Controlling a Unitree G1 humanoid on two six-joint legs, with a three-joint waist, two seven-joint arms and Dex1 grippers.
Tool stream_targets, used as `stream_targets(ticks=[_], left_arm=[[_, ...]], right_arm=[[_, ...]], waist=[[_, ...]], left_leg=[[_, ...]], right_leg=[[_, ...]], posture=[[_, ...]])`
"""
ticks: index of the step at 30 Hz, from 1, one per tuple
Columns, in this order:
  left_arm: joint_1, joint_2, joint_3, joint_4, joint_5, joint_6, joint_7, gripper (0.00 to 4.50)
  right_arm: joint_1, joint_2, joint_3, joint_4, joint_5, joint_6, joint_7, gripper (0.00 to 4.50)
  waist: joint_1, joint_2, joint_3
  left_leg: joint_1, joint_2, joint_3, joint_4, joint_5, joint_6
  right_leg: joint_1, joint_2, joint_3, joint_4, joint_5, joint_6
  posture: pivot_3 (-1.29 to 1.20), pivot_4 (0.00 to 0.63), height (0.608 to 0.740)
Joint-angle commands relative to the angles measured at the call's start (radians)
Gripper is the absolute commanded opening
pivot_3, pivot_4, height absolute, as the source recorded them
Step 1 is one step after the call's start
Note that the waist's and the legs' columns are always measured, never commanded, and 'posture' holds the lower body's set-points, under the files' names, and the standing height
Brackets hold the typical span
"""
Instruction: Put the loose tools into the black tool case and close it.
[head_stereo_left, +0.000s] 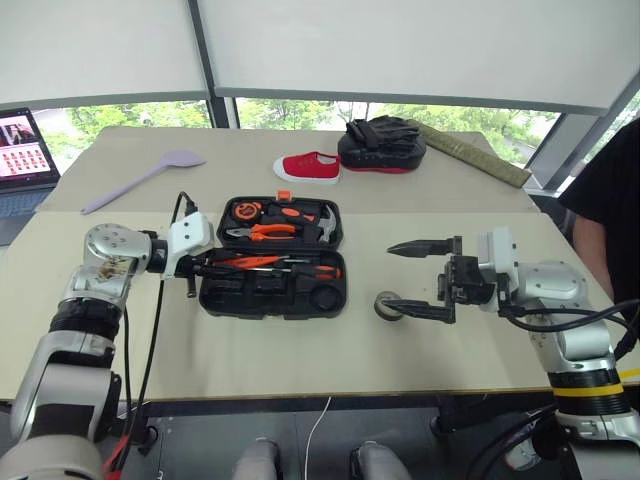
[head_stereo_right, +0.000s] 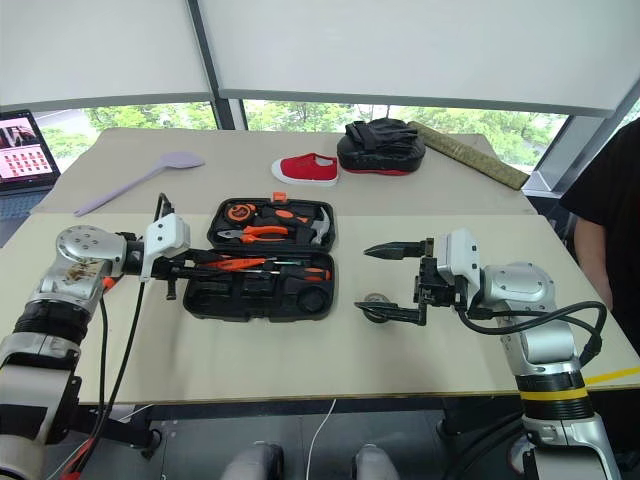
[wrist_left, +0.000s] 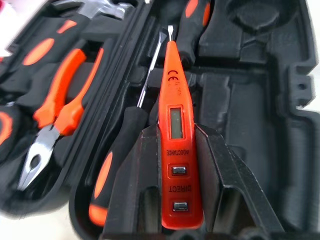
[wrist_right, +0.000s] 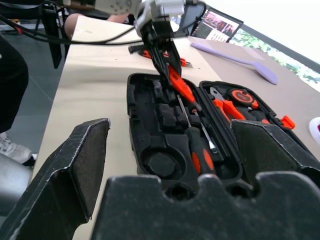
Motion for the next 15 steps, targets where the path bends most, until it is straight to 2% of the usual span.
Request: stream_targets(ticks=[1, 7, 15], left_arm=[[-0.044, -0.008, 0.007, 0.088, 0.022, -0.099, -0.052, 0.5], [-0.09, -0.029, -0.009, 0.197, 0.096, -0.178, 0.006, 0.5], [-0.127, -0.056, -0.01, 0.248, 0.141, -0.223, 0.008, 0.5]], right_arm=[[0.015, -0.01, -0.028, -0.048, 0.025, 0.006, -0.019, 4.5], [0.038, -0.017, -0.033, -0.068, 0.025, 0.01, -0.034, 4.5], [0.028, -0.019, -0.022, -0.067, 0.026, 0.019, -0.039, 4.5]], waist=[[0.002, 0.0, 0.0], [0.011, 0.0, 0.0], [0.012, 0.0, 0.0]], left_leg=[[0.0, 0.0, 0.0, 0.0, 0.0, 0.0], [-0.001, 0.0, -0.001, 0.005, 0.0, 0.0], [-0.001, 0.0, -0.001, 0.01, 0.0, 0.0]], right_leg=[[0.0, 0.0, 0.0, 0.0, 0.0, 0.0], [0.001, -0.001, -0.001, 0.002, 0.0, 0.001], [0.002, -0.001, -0.001, 0.003, 0.001, 0.003]], posture=[[0.0, 0.15, 0.74], [0.0, 0.15, 0.74], [0.0, 0.15, 0.74]])
